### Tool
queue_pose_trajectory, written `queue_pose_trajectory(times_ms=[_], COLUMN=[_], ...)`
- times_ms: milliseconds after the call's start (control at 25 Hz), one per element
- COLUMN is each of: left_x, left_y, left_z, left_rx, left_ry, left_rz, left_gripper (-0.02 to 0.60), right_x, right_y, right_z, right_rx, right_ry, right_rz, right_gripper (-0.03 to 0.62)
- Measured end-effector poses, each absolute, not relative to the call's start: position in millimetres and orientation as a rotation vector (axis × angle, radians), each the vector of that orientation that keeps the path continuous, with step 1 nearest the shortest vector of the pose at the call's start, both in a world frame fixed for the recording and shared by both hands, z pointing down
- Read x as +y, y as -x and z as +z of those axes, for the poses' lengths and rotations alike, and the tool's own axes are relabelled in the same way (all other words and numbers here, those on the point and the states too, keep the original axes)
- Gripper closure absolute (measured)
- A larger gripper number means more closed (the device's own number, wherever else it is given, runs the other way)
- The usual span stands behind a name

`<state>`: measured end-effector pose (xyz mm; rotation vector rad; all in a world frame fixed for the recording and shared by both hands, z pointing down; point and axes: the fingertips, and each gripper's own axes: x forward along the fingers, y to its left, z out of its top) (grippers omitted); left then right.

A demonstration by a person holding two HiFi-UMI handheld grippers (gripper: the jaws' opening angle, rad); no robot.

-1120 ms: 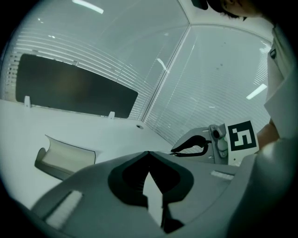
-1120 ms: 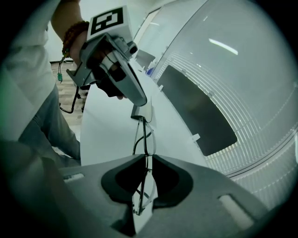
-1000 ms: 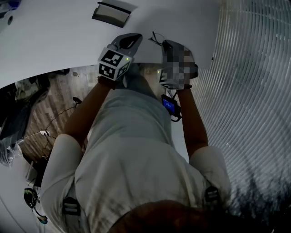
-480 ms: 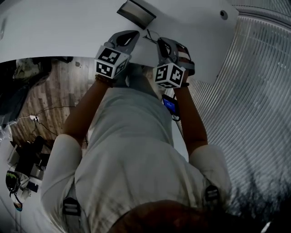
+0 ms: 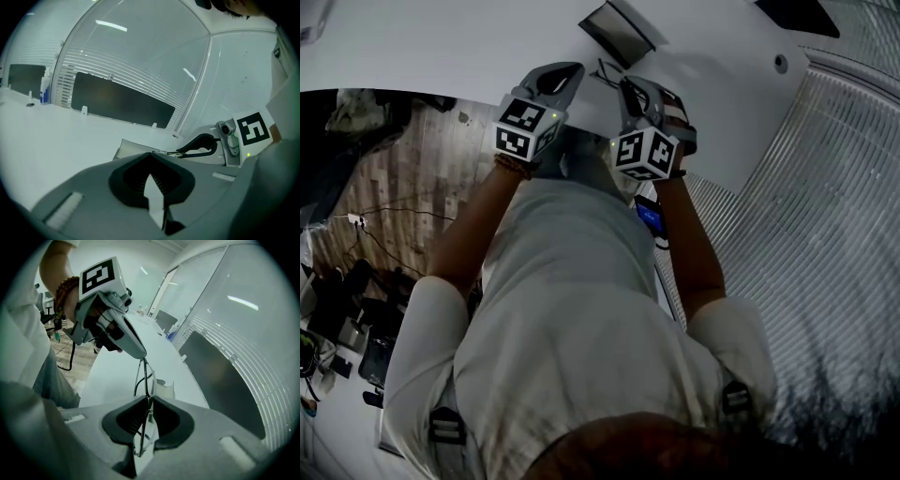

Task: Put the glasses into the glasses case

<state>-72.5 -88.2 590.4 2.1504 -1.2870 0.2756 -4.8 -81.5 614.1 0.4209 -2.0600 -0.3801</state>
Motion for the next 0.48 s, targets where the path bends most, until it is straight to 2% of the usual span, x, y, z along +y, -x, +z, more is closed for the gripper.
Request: queue_pose_trajectory(times_ms=[480], left_x=[-107.0], left_y=[69.5], left_z=[593.5], left_rx=[-1.280], left_ry=[-2.161], left_rz=[0.284], left_gripper=[0.581], right_x=[-111.1], right_y=[7.8], right_z=[616.1], right_rx=[-2.041], right_ry=[-0.471], right_rz=[-0.322], right_gripper=[0.549])
